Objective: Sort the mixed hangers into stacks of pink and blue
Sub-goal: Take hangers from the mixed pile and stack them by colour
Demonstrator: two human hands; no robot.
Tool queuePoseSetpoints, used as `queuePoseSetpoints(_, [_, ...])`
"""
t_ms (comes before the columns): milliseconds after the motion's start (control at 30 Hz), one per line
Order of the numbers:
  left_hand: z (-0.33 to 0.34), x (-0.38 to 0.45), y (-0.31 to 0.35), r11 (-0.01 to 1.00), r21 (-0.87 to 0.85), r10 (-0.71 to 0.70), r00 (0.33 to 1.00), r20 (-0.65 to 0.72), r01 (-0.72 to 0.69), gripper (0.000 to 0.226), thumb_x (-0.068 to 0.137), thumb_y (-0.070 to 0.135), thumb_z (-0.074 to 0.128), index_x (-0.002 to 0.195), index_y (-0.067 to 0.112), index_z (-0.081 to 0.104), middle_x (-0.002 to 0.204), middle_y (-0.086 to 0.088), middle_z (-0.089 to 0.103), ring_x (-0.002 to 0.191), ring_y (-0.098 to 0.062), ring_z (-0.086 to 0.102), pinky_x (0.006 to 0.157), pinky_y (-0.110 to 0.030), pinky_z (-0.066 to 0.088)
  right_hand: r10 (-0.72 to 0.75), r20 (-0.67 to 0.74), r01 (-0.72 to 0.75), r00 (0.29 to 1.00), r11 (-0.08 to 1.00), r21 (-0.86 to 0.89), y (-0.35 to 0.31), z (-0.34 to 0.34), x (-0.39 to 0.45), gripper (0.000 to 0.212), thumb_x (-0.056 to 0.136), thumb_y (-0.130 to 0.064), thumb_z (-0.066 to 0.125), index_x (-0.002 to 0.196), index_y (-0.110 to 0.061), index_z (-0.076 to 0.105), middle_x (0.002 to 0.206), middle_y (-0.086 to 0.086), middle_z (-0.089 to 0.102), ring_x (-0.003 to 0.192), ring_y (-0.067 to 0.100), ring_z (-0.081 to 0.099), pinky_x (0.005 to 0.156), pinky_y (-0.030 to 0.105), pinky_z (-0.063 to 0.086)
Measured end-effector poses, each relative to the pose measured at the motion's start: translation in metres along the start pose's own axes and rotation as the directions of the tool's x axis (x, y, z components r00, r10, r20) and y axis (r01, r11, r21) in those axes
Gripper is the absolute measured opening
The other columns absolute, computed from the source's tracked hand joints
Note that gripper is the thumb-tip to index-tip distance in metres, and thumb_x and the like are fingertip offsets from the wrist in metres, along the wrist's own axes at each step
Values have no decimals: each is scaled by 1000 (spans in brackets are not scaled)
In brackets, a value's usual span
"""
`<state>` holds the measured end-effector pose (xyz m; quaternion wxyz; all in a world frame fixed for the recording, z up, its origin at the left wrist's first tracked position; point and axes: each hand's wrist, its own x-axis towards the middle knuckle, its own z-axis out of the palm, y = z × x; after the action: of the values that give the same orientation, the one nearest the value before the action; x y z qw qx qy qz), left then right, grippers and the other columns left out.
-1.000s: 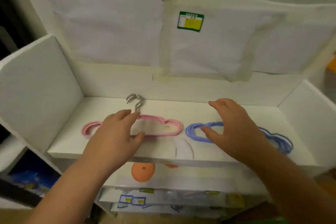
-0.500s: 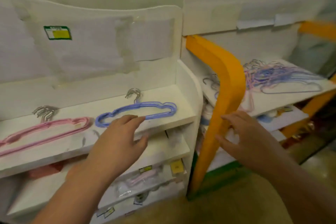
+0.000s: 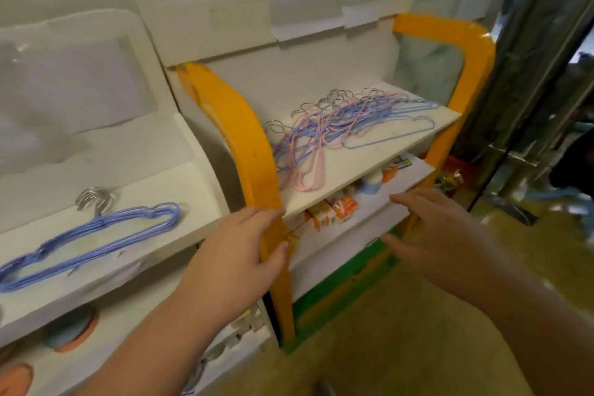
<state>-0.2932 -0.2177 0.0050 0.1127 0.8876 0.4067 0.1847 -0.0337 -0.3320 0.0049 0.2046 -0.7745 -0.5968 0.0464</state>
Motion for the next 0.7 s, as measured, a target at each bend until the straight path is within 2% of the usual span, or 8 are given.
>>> queuePoseSetpoints(67, [19, 27, 10, 999, -23, 31, 999, 8, -31, 50, 88, 42, 59, 136, 34, 49, 131, 15, 52, 121, -7, 47, 96, -18, 34, 15, 9, -15, 1000, 1000, 11, 18, -4, 19, 67, 83, -55, 63, 142, -35, 39, 142, -15, 39, 124, 7, 43, 98, 28, 46])
queuePoseSetpoints(133, [39, 55, 19, 998, -36, 50, 999, 8, -50, 49, 86, 41, 58, 134, 34, 50, 130, 15, 53, 121, -8, 47, 95, -20, 36, 16, 4, -16, 1000, 1000, -12, 36, -6, 41, 66, 83, -57, 60, 142, -38, 37, 142, -18, 37, 123, 6, 43, 96, 27, 47])
queuePoseSetpoints(233, [67, 104, 28, 999, -40, 10, 1000, 6, -10, 50, 86, 46, 56, 134, 36, 48, 129, 16, 55, 118, -9, 50, 92, -25, 41, 15, 9, -15, 1000, 999, -38, 66, -8, 79, 65, 83, -59, 59, 141, -40, 37, 142, -21, 36, 124, 3, 41, 97, 25, 46])
queuePoseSetpoints(467, [100, 209, 36, 999, -8, -49, 998, 42, 49, 56, 88, 52, 49, 141, 37, 38, 137, 13, 47, 124, -11, 45, 98, -27, 39, 15, 92, -11, 996, 999, -37, 120, -16, 167, 60, 87, -53, 58, 142, -39, 37, 142, -20, 35, 123, 2, 41, 97, 20, 41])
queuePoseSetpoints(533, [107, 227, 35, 998, 18, -59, 997, 53, 58, 56, 87, 51, 50, 140, 35, 40, 137, 11, 48, 124, -13, 46, 100, -28, 39, 18, 86, -16, 996, 1000, -19, 130, -14, 190, 60, 87, -50, 61, 141, -36, 39, 141, -16, 38, 123, 5, 40, 98, 22, 41])
queuePoseSetpoints(700, [125, 253, 34, 992, 34, -121, 990, 74, 119, 55, 86, 51, 50, 138, 36, 42, 137, 15, 46, 124, -12, 46, 101, -26, 38, -99, 123, 98, 987, 995, 20, 159, 1, 248, 59, 84, -54, 61, 137, -33, 46, 135, -11, 47, 121, 11, 46, 99, 33, 46])
